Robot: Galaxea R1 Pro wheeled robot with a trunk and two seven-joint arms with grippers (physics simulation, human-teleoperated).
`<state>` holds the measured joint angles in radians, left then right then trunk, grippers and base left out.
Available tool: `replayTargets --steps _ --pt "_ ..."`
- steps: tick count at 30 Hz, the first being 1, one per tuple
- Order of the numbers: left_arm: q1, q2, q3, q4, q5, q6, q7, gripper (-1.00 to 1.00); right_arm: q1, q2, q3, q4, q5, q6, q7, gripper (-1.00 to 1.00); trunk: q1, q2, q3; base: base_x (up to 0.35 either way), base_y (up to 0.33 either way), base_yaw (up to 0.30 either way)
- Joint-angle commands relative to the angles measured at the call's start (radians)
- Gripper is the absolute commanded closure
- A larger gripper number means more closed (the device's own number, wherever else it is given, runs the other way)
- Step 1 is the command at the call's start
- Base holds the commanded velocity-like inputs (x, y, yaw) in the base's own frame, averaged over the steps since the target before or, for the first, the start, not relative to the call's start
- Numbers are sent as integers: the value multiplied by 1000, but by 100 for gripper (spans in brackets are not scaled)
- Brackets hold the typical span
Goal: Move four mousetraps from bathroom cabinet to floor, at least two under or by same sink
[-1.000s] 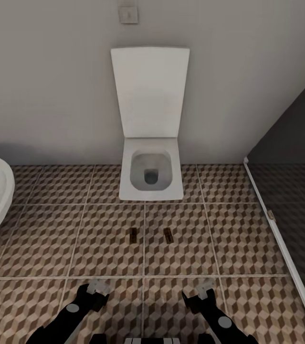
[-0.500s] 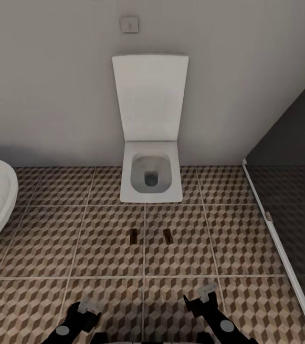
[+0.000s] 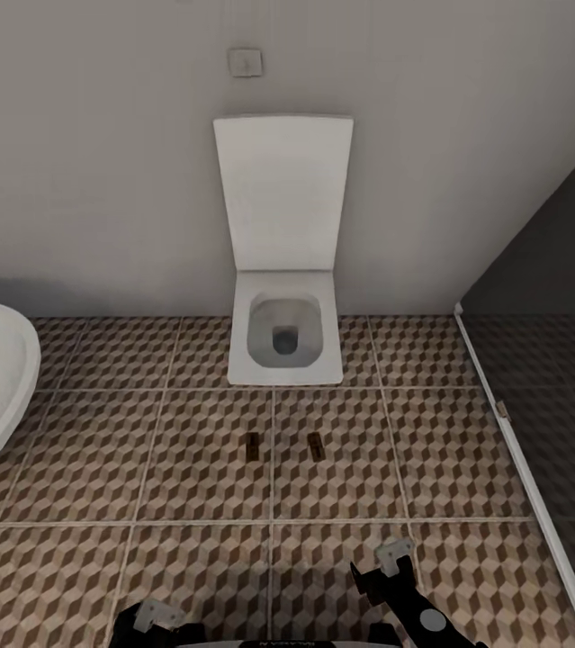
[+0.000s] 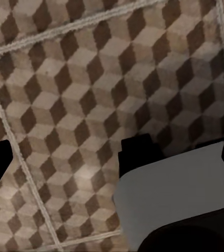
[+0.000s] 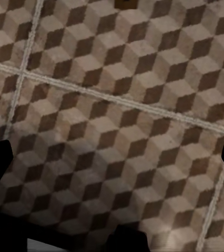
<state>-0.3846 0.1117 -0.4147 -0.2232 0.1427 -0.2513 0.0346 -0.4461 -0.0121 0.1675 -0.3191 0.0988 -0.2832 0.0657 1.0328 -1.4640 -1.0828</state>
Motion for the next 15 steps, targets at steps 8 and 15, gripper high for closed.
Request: replayTargets --steps 8,15 --pt "0 -2 -9 32 56 -31 3 -100 0 0 -3 28 10 -49 0 -100 -31 56 25 0 0 0" --pt "0 -2 -9 36 66 -34 2 -100 0 0 -3 33 10 -55 0 -100 -58 105 47 0 0 0"
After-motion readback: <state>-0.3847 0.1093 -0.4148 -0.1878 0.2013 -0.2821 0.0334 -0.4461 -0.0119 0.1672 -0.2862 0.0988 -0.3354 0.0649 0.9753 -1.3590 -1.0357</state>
